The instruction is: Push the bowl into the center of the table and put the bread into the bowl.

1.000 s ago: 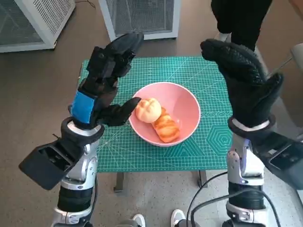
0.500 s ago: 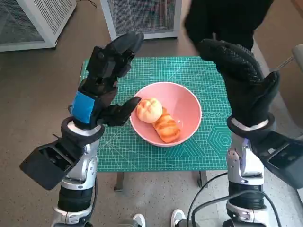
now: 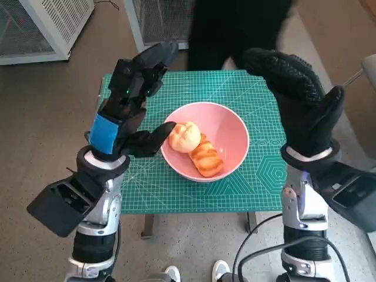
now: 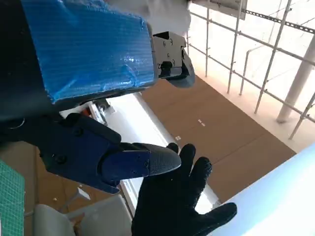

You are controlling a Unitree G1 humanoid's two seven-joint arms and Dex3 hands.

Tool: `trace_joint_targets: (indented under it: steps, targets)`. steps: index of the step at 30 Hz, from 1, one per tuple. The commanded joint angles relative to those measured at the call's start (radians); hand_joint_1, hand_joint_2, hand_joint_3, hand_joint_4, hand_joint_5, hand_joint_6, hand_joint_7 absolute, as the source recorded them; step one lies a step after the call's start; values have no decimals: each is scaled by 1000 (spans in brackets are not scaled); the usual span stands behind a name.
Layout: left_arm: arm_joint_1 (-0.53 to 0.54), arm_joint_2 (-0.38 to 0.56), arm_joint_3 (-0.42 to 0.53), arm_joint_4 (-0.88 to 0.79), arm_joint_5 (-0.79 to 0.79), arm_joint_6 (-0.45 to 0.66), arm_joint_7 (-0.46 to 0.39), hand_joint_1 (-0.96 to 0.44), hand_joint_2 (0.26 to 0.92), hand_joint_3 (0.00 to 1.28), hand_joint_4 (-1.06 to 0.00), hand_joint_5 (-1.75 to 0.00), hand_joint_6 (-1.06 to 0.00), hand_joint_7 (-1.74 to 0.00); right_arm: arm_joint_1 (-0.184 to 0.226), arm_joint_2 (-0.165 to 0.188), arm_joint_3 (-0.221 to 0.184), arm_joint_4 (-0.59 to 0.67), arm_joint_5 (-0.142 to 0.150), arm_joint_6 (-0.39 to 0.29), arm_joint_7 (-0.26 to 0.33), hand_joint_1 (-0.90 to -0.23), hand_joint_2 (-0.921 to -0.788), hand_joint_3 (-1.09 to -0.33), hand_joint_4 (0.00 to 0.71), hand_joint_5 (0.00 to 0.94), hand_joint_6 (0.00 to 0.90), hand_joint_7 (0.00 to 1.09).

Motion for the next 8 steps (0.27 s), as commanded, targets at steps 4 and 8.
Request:
trace_joint_targets:
  steps: [4, 8]
  targets:
    - [7, -3, 8, -5, 10, -1, 9, -601, 921, 431, -201, -18, 1, -639, 11, 1, 5, 1, -6, 6, -9, -366, -921, -449, 375, 13, 79, 729]
    - [7, -2, 7, -5, 11, 1, 8, -600, 921, 426, -201, -19, 1, -645, 9, 3, 7, 8, -11, 1, -12, -364, -921, -450, 374, 13, 81, 732]
